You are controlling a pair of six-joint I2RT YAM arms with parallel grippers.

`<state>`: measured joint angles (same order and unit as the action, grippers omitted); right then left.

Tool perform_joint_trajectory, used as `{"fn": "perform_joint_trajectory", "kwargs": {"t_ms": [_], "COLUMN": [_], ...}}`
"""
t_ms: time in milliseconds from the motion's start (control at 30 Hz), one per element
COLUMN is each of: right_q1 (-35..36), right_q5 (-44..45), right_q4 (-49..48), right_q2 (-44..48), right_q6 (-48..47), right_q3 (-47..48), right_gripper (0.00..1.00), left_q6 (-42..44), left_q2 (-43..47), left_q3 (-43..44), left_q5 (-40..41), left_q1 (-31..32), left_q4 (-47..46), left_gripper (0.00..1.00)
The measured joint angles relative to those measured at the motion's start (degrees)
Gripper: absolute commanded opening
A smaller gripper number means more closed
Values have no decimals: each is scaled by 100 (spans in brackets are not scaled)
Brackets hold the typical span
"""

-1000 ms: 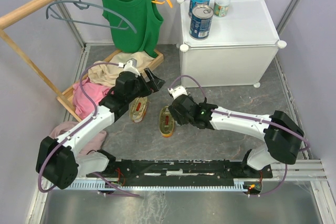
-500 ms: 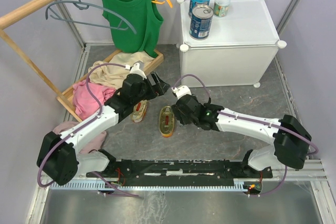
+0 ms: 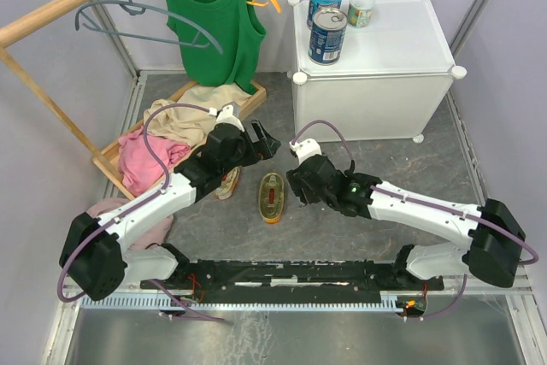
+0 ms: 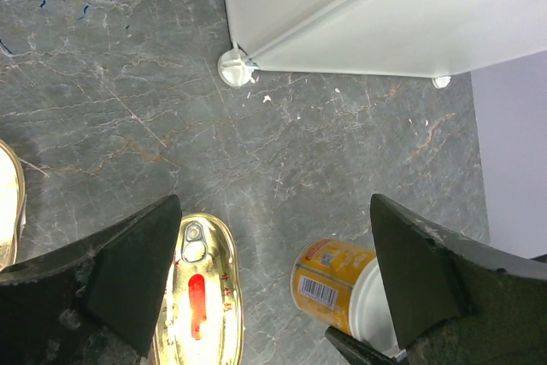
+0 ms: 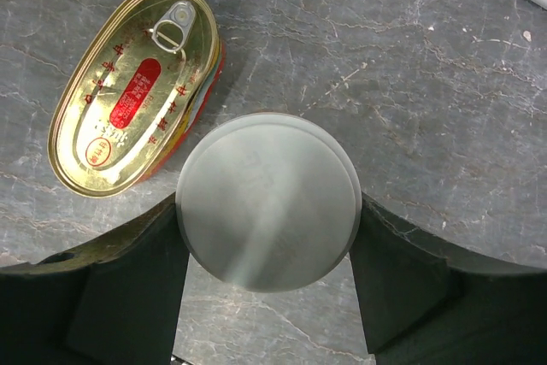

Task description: Place and organize the canned foods onto the counter

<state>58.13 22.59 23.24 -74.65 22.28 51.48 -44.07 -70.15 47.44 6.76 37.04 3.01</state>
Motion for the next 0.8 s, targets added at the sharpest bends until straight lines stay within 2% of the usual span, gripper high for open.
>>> {"fn": "perform_joint_trajectory", "kwargs": {"t_ms": [433,800], "right_q1": [0,0], "right_q5": [83,245], "right_q4": [476,798], "right_q2": [514,822], "right_q6": [0,0], "right_q3": [0,2], "right_gripper": [1,1], "left_q6": [2,2], "left_q2": [129,361], "left_q3": [105,103], "left_q5": [184,240], "left_q1": [111,146], "left_q4": [286,328], "left_gripper": [98,98]}}
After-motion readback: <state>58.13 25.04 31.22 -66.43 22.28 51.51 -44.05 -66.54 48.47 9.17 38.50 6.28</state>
